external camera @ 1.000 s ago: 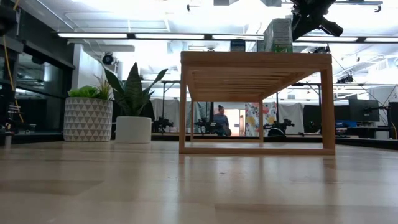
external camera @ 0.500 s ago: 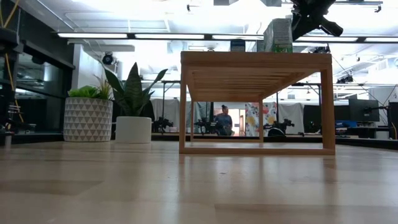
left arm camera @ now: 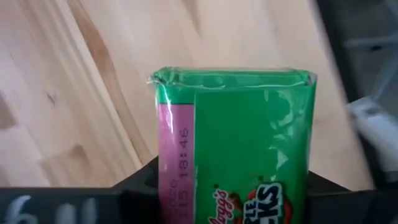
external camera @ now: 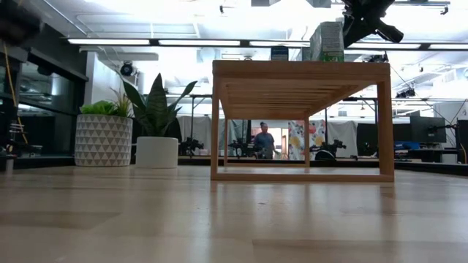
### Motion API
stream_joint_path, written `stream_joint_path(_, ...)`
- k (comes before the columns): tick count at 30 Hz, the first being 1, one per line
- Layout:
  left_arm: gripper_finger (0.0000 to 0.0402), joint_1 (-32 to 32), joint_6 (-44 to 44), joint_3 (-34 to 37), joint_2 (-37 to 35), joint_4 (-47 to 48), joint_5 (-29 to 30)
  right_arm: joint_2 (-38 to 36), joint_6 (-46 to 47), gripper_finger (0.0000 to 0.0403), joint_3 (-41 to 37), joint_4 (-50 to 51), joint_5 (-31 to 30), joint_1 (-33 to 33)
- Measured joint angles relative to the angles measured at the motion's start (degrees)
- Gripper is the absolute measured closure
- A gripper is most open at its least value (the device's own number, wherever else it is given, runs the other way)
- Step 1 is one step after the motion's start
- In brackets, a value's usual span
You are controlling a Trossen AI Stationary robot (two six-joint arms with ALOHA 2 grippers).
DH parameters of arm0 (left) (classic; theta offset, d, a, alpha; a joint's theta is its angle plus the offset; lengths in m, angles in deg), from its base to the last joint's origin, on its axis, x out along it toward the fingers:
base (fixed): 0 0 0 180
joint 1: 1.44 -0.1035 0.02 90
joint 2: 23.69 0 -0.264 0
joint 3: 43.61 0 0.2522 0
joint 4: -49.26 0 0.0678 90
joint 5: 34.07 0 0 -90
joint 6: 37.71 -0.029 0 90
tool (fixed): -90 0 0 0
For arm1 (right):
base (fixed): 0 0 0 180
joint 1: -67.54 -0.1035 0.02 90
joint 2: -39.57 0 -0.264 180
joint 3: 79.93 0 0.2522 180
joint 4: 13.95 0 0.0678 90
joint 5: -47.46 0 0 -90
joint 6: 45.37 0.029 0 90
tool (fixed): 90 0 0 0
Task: Stack cereal on shelf
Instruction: Put the bottom left green cereal box on the shelf
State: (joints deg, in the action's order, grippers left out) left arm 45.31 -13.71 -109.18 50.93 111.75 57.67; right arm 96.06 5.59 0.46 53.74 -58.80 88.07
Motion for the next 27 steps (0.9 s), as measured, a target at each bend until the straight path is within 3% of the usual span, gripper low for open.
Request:
stream_joint_path(5,0.0236,-6.9,-8.9,-13.5,-2.7,10.5,0.8,0.0,0.0,0.0402,0.0,0.0,0.0,0.0)
stream_joint_path(11,0.0231,-20.9,-20.7,-36.7,-0.2,17.8,10.3,0.0,-1.0,0.0402,0.0,0.0,0.2,0.0)
stream_joint_path(18,0.0240,-37.1,-31.4,-59.2,14.5,18.1,10.9,0.0,-1.1,0.0402,0.0,0.0,0.3,0.0)
stream_joint_path(23,0.0238,-42.6,-31.9,-72.3,26.9,17.8,11.0,0.0,-1.1,0.0402,0.0,-0.1,0.3,0.0)
stream_joint_path(27,0.0238,-45.2,-34.1,-77.8,34.2,17.8,11.1,0.0,-1.0,0.0402,0.0,-0.2,0.3,0.0)
